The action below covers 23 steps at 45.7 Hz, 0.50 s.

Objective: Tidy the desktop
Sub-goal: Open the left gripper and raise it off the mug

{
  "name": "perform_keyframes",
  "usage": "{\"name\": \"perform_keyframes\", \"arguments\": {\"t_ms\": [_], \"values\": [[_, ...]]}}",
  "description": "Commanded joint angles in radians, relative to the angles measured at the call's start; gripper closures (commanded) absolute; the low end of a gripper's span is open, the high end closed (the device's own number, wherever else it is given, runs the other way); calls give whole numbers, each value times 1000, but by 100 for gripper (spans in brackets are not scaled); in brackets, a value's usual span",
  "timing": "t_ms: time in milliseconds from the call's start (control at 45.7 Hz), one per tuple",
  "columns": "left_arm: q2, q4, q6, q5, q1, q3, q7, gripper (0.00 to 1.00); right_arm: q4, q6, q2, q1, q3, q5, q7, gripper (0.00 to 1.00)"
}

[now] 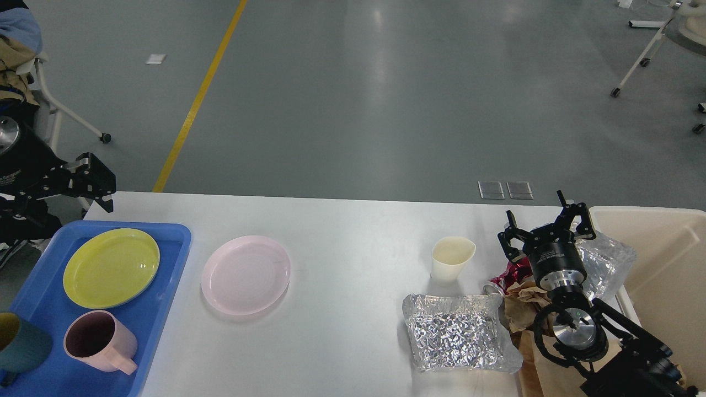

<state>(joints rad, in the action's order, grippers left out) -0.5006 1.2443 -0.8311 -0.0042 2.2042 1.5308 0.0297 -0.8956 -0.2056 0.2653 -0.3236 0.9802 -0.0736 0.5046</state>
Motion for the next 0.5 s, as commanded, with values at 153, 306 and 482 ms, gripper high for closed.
{"name": "perform_keyframes", "arguments": {"t_ms": [153,306,482], "values": [[180,159,3,-77,202,-53,39,8,0,0,0,0,0,0,0,0],[205,207,-2,-76,272,-81,36,8,0,0,0,0,0,0,0,0],[235,288,7,-76,334,-86,25,8,0,0,0,0,0,0,0,0]]}}
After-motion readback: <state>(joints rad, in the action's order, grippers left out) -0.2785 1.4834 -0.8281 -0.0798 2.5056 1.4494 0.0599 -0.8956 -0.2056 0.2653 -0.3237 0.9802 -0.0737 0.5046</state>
